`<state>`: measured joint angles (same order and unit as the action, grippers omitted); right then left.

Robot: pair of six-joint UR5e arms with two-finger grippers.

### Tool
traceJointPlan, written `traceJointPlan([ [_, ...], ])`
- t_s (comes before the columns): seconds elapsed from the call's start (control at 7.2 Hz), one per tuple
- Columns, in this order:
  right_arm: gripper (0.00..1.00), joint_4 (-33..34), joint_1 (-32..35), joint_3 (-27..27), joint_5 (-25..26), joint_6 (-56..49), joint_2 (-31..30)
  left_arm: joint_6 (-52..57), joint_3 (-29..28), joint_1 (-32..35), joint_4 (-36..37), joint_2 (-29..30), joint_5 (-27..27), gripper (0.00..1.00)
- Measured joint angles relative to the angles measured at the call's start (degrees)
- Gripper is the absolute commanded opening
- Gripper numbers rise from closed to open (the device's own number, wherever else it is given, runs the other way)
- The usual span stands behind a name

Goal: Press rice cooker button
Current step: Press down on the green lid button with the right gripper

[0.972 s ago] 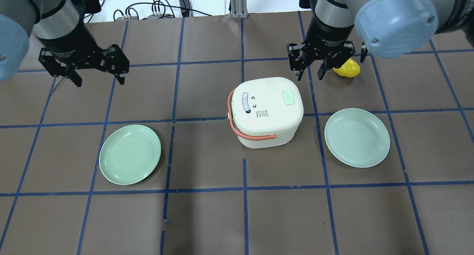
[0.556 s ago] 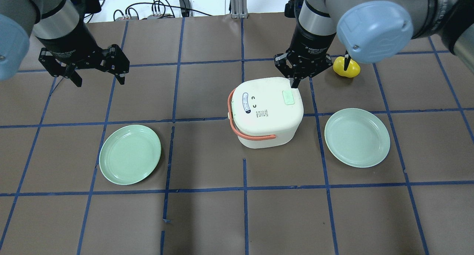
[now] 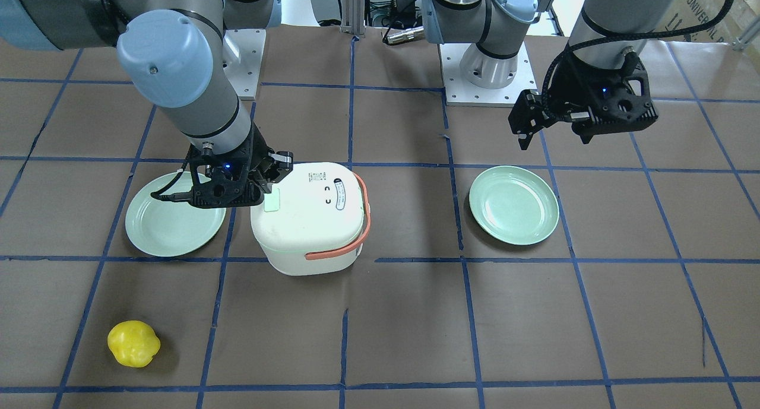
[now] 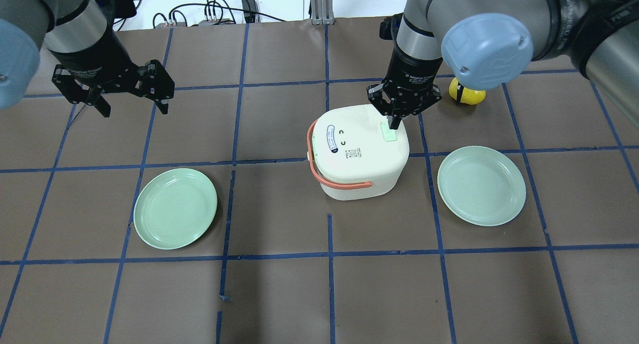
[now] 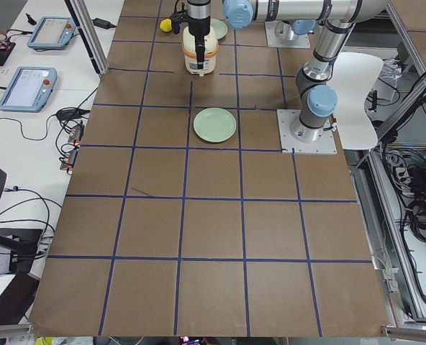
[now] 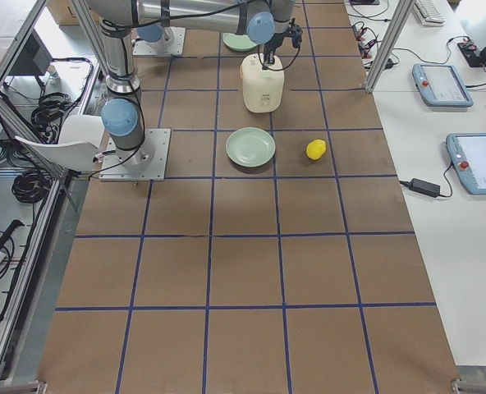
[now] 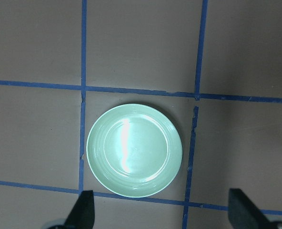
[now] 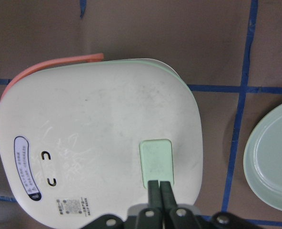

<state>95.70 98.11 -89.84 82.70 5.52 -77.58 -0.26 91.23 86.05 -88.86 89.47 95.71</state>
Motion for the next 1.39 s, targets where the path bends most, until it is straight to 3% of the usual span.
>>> traceJointPlan([
  [0.83,0.15,5.6,-0.1,-1.0,-0.1,0.4,2.2,0.0,0.0,0.0,0.0,0.0,-0.1,1.0],
  [1.39,0.15,6.0,-0.1,-1.2,-0.1,0.4,2.5,0.0,0.0,0.0,0.0,0.0,0.0,1.0],
])
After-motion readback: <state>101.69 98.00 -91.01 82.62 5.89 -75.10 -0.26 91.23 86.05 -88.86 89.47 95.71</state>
